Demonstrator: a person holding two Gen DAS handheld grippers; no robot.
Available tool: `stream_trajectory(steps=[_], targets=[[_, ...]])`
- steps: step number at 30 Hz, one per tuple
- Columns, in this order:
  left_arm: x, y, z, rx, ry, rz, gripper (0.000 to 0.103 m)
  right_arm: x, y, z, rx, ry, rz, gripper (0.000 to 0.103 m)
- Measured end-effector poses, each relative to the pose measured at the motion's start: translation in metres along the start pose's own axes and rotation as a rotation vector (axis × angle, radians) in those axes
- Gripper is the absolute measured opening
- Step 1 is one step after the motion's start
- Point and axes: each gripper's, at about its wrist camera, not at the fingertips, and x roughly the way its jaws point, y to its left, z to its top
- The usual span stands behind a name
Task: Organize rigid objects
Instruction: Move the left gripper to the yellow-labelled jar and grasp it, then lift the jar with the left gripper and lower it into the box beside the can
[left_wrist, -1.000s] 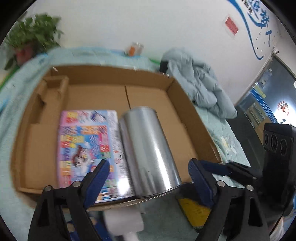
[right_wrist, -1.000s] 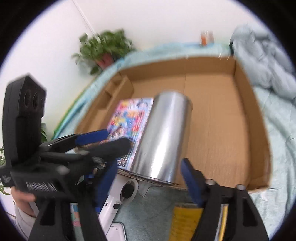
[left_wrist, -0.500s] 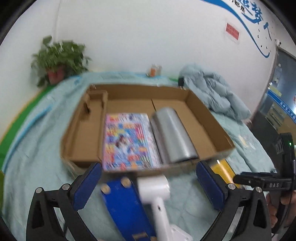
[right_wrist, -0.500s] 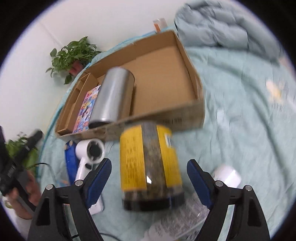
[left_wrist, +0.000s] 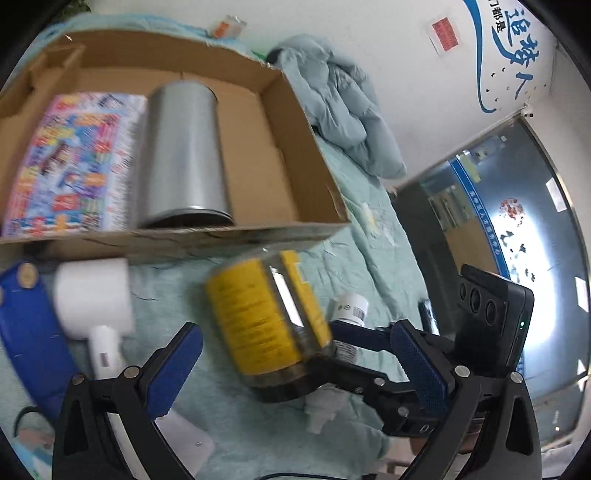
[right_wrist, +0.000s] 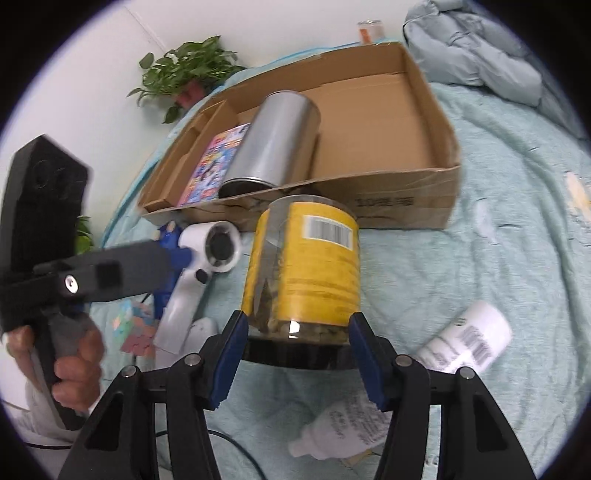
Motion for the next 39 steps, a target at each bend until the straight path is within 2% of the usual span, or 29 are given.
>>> stream_trajectory(steps=[3, 8, 11, 16, 22, 29, 32, 39], targets=[[0.019, -0.003, 0.004, 0.015, 0.046, 0.009, 0.101, 0.003, -0.012, 0.007, 0.059, 0.0, 0.031, 0.056], [0.045, 0.003, 0.012, -0.009, 0.108, -0.001, 0.095, 0.013, -0.017, 0.016, 0.055, 0.035, 0.06, 0.062], [0.056, 0.008, 0.014, -0.011, 0.128, 0.058, 0.094, 0.023, -0.006, 0.018, 0.016, 0.063, 0.048, 0.068], [0.063, 0.027, 0.017, -0.072, 0.149, 0.08, 0.084, 0.034, 0.001, 0.021, -0.007, 0.088, 0.047, 0.076], [0.062, 0.042, 0.016, -0.097, 0.145, 0.037, 0.084, 0.044, 0.01, 0.024, -0.027, 0.098, 0.027, 0.08], [0.067, 0.046, 0.011, -0.087, 0.142, 0.02, 0.087, 0.057, 0.013, 0.025, -0.018, 0.111, -0.002, 0.085], [0.07, 0.05, 0.009, -0.115, 0.143, -0.003, 0.087, 0.06, 0.02, 0.024, -0.027, 0.104, -0.041, 0.085], [0.07, 0.049, 0.007, -0.11, 0.129, -0.015, 0.086, 0.061, 0.026, 0.024, -0.031, 0.091, -0.064, 0.085]])
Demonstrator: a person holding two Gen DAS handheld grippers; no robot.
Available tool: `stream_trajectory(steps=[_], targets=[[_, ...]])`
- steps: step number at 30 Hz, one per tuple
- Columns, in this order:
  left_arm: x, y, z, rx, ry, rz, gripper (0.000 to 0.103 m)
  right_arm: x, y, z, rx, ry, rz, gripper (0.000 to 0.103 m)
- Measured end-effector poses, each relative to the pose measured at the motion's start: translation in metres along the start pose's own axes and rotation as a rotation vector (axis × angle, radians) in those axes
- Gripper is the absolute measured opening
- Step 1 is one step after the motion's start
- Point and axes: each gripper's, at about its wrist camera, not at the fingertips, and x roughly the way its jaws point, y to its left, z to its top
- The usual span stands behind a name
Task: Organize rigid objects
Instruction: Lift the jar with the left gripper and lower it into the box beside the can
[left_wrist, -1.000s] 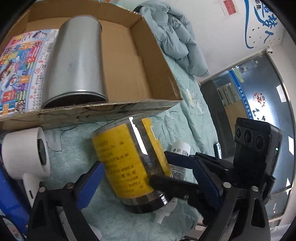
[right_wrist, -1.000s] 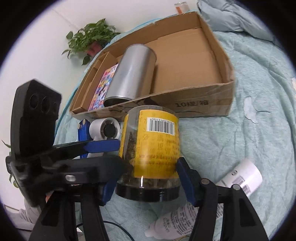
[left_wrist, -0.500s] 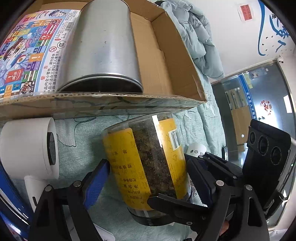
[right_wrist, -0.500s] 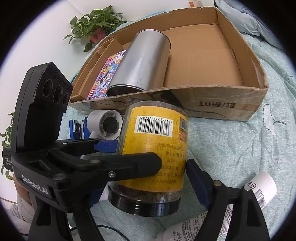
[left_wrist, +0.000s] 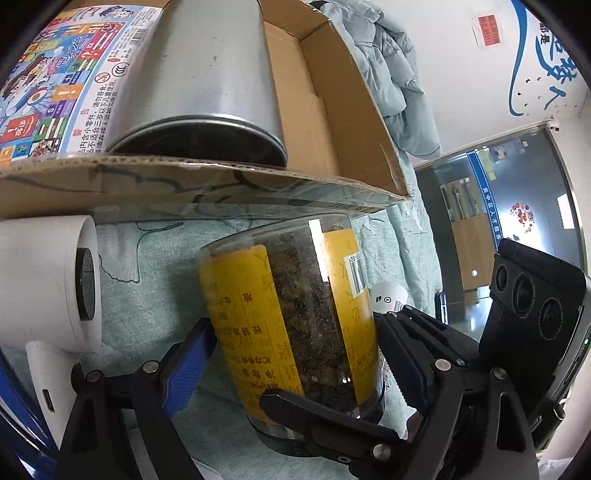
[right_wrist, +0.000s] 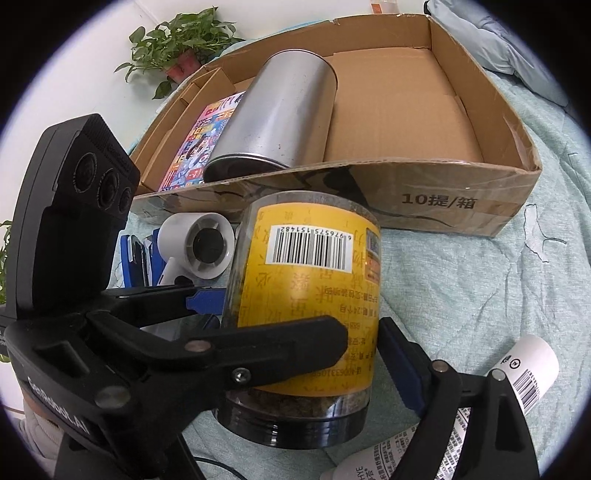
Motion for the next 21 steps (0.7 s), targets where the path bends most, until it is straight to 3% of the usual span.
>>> stream_trajectory(steps=[7, 16, 21], targets=[[-0.027, -0.011, -0.018, 0.062, -0.07, 0.036, 0.084, -0.006, 0.024, -0.004, -0.036, -0.06, -0.037, 0.085], [-0.103, -0.061, -0.013, 0.194, -0.268, 0.073, 0.084, -0.066, 0.06, 0.013, -0.145, -0.282, -0.029, 0.085], [-0.132, -0.087, 0.004, 0.256, -0.335, 0.091, 0.084, -0.094, 0.068, 0.03, -0.194, -0.366, -0.03, 0.085]])
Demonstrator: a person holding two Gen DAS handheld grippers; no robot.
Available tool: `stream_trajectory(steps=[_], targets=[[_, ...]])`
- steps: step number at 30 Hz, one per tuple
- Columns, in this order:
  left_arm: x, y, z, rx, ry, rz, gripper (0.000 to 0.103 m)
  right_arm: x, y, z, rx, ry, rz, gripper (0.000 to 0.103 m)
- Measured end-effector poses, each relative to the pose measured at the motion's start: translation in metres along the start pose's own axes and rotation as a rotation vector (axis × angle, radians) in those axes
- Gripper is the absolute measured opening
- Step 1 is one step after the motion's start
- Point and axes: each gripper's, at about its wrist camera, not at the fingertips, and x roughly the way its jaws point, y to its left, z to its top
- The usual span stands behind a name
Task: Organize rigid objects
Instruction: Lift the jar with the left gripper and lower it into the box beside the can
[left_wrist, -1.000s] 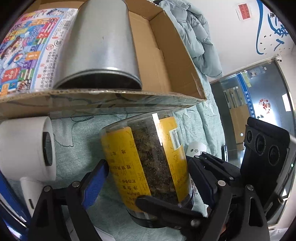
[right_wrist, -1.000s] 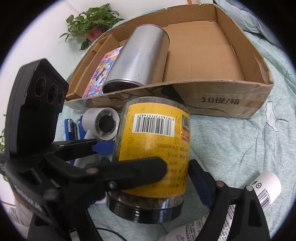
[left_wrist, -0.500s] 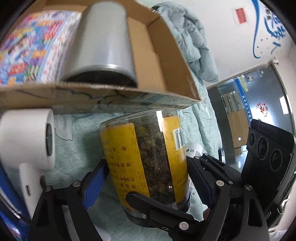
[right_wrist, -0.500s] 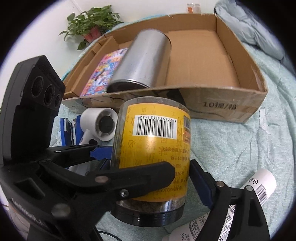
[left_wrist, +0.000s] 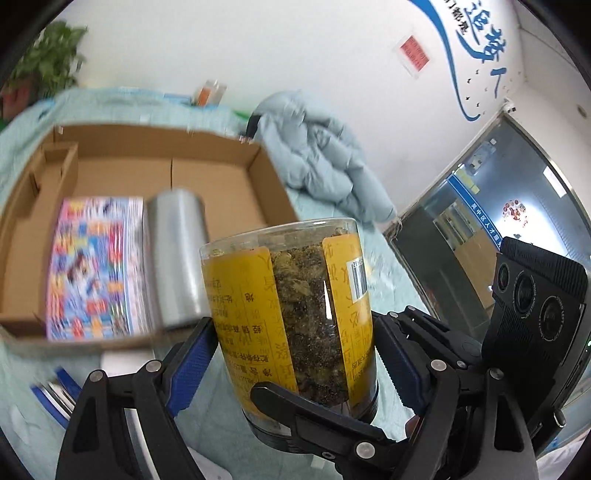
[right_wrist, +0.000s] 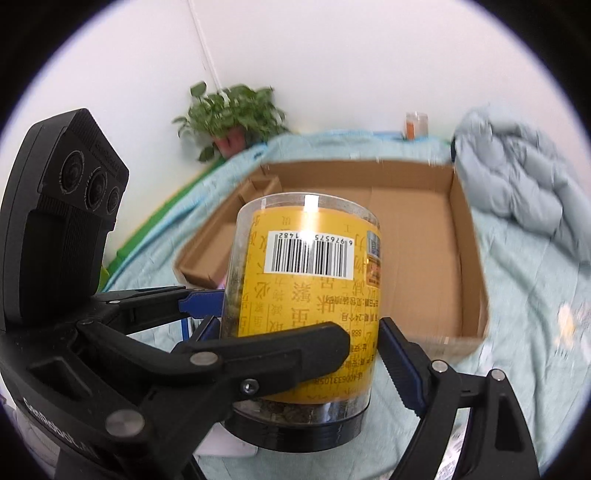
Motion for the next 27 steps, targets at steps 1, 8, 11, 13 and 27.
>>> stream_trajectory(steps=[1, 8, 11, 13, 27], targets=[[-0.003, -0.001, 0.005, 0.006, -0.007, 0.004, 0.084, 0.0, -0.003, 0.004, -0.005, -0.009, 0.001, 0.085], [-0.004, -0.017, 0.046, 0.074, -0.049, 0.039, 0.083, -0.004, -0.007, 0.032, -0.031, -0.063, -0.037, 0.085], [-0.001, -0.016, 0.059, 0.071, -0.049, 0.022, 0.083, -0.005, -0.009, 0.04, -0.032, -0.072, -0.05, 0.085], [0.004, -0.019, 0.068, 0.081, -0.051, 0.023, 0.083, -0.004, -0.012, 0.045, -0.037, -0.076, -0.057, 0.085], [0.099, 0.023, 0.092, 0.011, 0.147, 0.025, 0.083, 0.059, -0.062, 0.048, 0.065, 0.119, -0.043, 0.085]])
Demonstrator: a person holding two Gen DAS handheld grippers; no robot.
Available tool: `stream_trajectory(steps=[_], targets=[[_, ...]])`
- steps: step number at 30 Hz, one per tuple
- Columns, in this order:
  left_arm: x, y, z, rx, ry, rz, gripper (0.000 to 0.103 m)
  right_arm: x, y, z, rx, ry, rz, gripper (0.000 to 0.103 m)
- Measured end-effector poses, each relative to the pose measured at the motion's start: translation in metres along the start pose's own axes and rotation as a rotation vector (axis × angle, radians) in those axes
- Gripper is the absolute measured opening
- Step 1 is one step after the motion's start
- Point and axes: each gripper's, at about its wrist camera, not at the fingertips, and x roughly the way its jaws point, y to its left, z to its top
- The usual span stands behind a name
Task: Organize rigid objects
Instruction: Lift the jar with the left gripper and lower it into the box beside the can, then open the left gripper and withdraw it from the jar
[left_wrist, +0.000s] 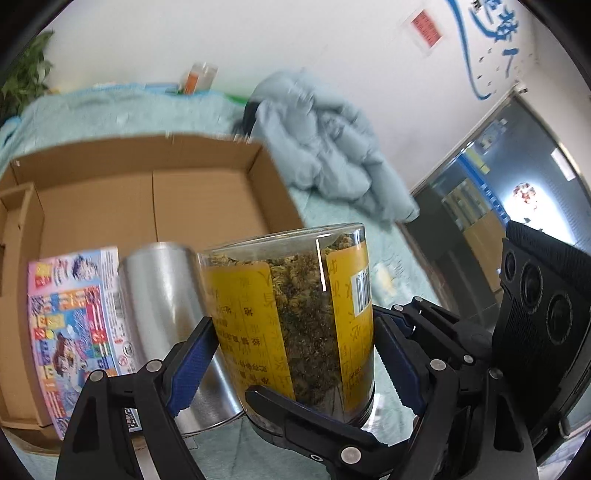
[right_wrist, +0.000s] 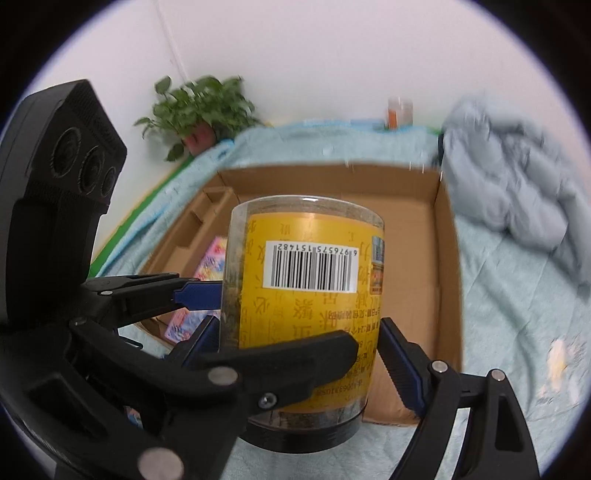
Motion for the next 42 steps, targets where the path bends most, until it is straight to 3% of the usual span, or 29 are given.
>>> stream_trajectory(steps=[7, 18, 25, 30, 32, 34, 37, 39, 40, 41, 42], targets=[[0.046, 0.021, -0.01, -0.076, 0.099, -0.032, 0.083, 0.028, -0.019, -0.015, 0.031, 0.101, -0.004, 0.085], [0.052, 0.028, -0.004, -0.127, 0.11, -0.047, 0.085, 0.042, -0.037, -0.013, 0.127, 0.166, 0.003, 0.085], [0.014, 0.036, -0.018, -0.117, 0.02, 0.037, 0.085, 0.05, -0.045, -0.018, 0.193, 0.174, 0.007, 0.087], [-0.02, 0.054, -0.053, -0.142, -0.079, 0.102, 0.085, 0.031, -0.048, -0.029, 0.156, 0.15, 0.029, 0.084], [-0.033, 0.059, -0.07, -0.137, -0.121, 0.141, 0.085, 0.025, -0.045, -0.032, 0.141, 0.131, 0.017, 0.066], [-0.044, 0.059, -0.082, -0.127, -0.155, 0.166, 0.085, 0.023, -0.039, -0.034, 0.095, 0.119, -0.039, 0.058], [-0.061, 0.052, -0.096, -0.092, -0.214, 0.215, 0.085, 0.021, -0.038, -0.037, 0.111, 0.095, -0.047, 0.06], [-0.075, 0.041, -0.104, -0.038, -0.285, 0.276, 0.085, 0.011, -0.039, -0.041, 0.149, 0.048, 0.014, 0.06], [-0.083, 0.034, -0.109, -0.005, -0.333, 0.316, 0.089, 0.004, -0.037, -0.043, 0.159, 0.02, 0.024, 0.065], [-0.093, 0.027, -0.114, 0.03, -0.391, 0.364, 0.093, -0.001, -0.034, -0.045, 0.154, -0.007, 0.013, 0.075], [-0.103, 0.02, -0.121, 0.06, -0.448, 0.417, 0.103, -0.009, -0.027, -0.048, 0.132, -0.05, -0.028, 0.081]])
